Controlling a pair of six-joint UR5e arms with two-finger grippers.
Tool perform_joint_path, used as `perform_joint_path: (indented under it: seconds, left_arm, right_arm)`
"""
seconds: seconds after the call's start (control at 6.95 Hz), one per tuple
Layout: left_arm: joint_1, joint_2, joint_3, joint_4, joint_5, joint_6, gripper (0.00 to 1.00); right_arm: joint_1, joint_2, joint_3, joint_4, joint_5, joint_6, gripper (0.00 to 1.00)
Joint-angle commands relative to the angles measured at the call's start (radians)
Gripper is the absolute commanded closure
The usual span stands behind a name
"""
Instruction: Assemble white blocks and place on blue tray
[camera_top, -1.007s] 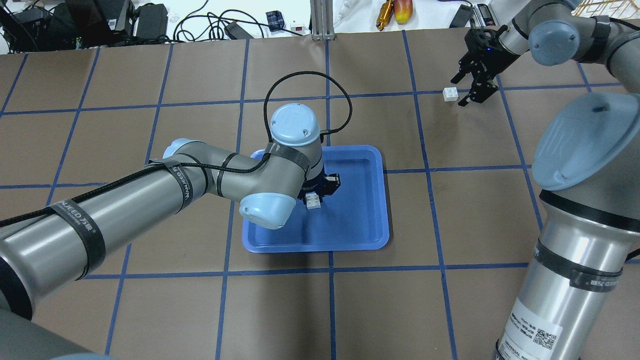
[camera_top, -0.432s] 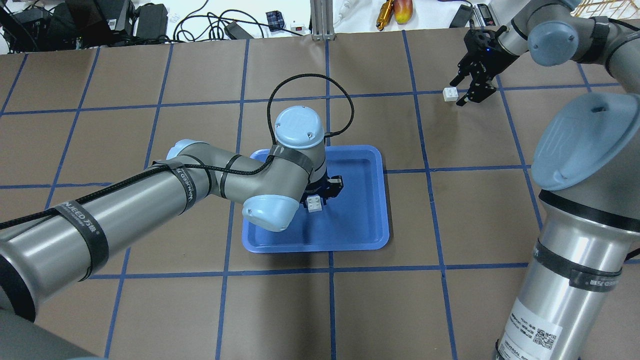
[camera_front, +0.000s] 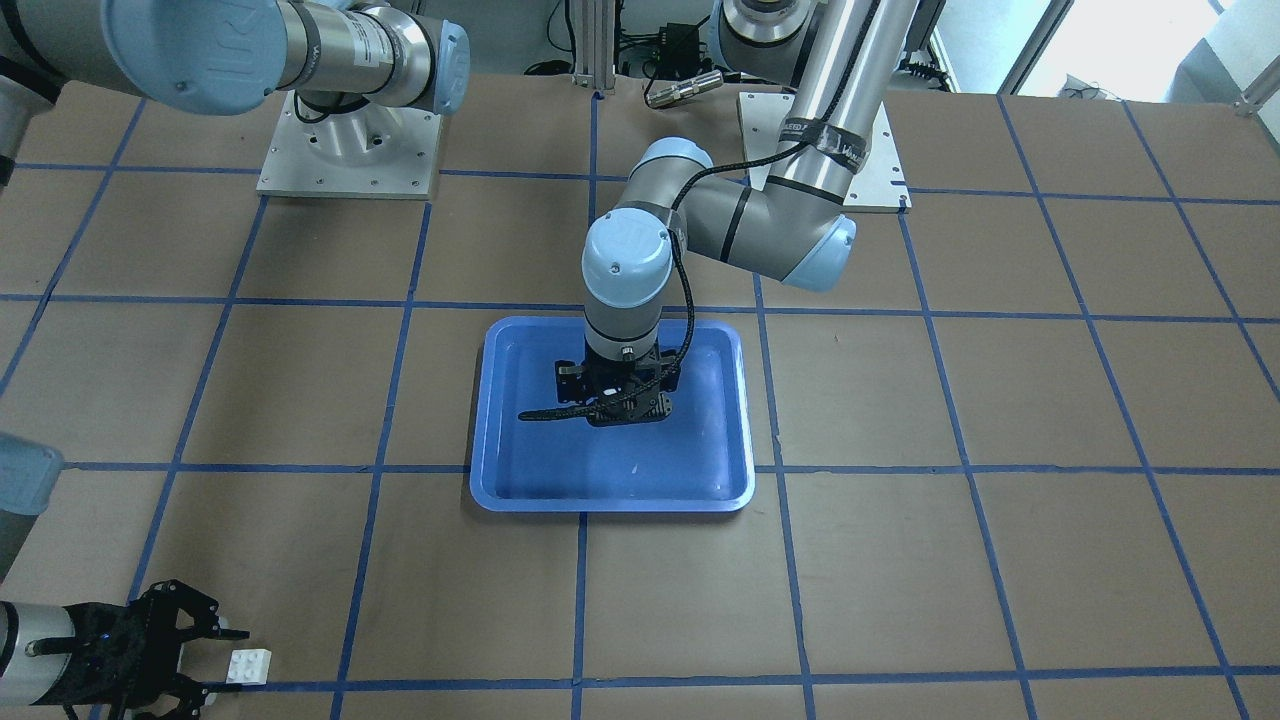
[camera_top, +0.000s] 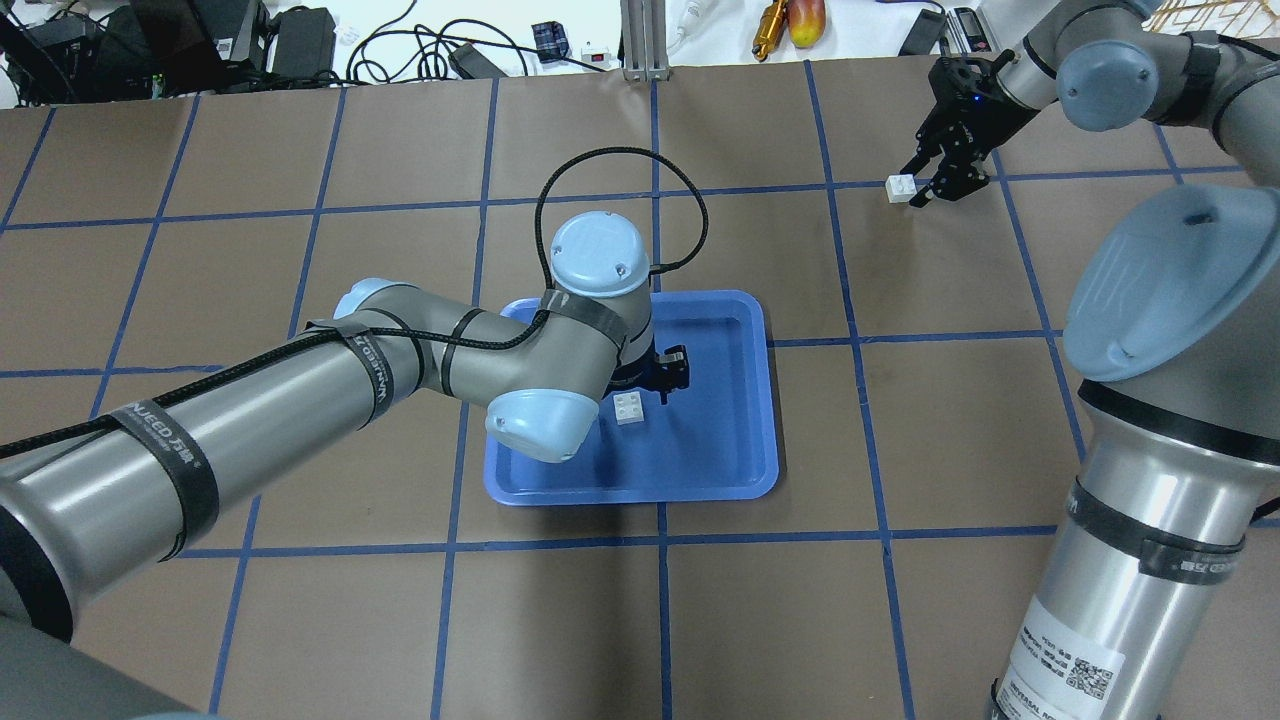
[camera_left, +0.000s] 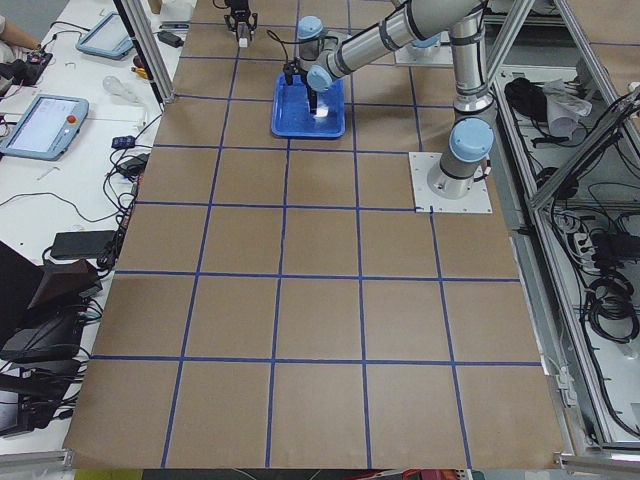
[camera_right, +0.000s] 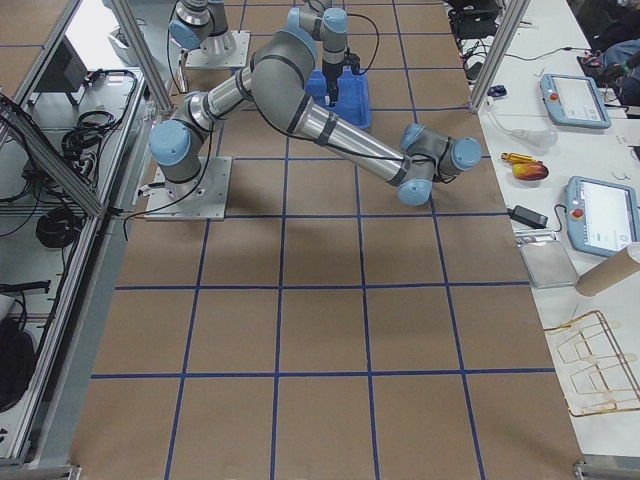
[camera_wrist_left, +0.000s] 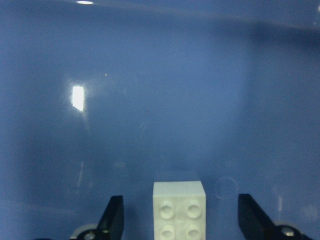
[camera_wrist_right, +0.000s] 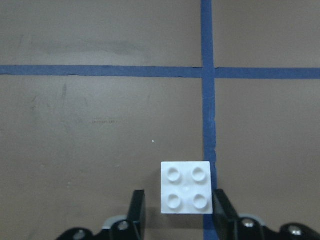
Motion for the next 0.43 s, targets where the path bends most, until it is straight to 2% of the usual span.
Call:
perform_joint_path:
  seconds: [0.0,0.29]
  left_arm:
    - [0.038,0.045,0.004,-0.050,-0.011,0.013,0.05]
    - [0.114,0.101,0.001,-0.119,-0.104,0.052,0.04]
  right_arm:
    - [0.002,-0.009,-0.002,0.001,-0.012,0.000,1.00]
    - [0.002,-0.039,-0.002,0.023,-0.019,-0.002,1.00]
